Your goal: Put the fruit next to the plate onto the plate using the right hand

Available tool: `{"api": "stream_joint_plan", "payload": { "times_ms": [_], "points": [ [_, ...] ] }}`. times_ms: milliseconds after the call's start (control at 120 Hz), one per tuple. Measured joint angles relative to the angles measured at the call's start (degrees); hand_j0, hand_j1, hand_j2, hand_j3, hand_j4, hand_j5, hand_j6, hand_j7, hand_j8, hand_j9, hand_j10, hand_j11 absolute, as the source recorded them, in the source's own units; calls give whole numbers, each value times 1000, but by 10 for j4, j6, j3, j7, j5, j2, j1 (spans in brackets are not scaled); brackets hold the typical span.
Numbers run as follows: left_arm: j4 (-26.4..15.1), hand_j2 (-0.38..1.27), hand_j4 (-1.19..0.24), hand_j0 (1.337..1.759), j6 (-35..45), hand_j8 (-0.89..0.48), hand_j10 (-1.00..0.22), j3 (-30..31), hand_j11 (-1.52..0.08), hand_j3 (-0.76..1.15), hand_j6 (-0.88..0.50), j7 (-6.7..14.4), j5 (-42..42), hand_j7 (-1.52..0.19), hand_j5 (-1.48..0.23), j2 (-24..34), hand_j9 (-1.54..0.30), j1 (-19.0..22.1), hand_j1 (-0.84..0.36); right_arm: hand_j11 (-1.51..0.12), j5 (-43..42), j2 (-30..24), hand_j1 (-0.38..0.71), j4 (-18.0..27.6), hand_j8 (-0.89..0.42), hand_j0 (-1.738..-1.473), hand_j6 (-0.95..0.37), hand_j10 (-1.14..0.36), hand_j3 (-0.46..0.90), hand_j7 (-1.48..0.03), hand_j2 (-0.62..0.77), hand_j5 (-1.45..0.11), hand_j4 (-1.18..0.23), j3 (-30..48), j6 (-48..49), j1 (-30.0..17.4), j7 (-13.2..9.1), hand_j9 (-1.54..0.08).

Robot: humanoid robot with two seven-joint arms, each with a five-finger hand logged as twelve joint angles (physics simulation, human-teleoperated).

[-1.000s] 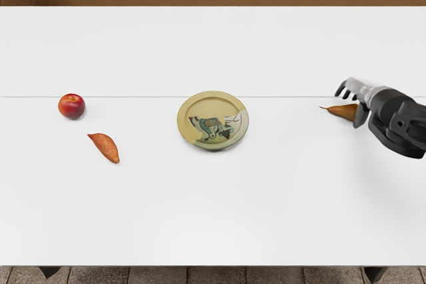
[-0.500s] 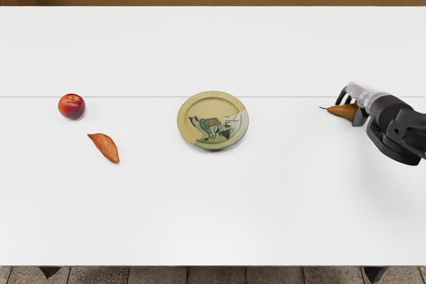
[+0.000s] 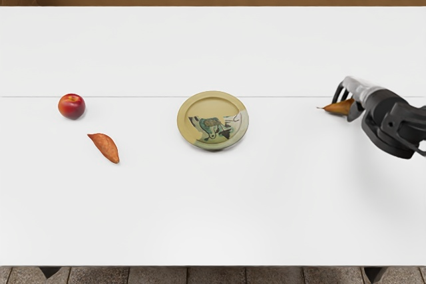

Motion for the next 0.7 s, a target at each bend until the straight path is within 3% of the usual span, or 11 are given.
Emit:
{"api": "stream_joint_plan", "payload": {
  "times_ms": [458, 700],
  "points": [
    [0, 3, -15, 1658, 0, -15, -15, 0, -19, 0, -15, 0, 0, -19, -20, 0, -19, 0, 331, -1025, 5, 49, 334, 11, -369, -1655, -444, -502, 2, -959, 142, -1027, -560, 74, -9, 16, 0, -1008],
    [0, 3, -15, 1658, 0, -15, -15, 0, -19, 0, -15, 0, 0, -20, -20, 0, -19, 0, 331, -1028, 6, 89, 325, 62, -367, -1655, -440, -497, 2, -965, 112, -1027, -616, 86, -9, 24, 0, -1005]
  ]
}}
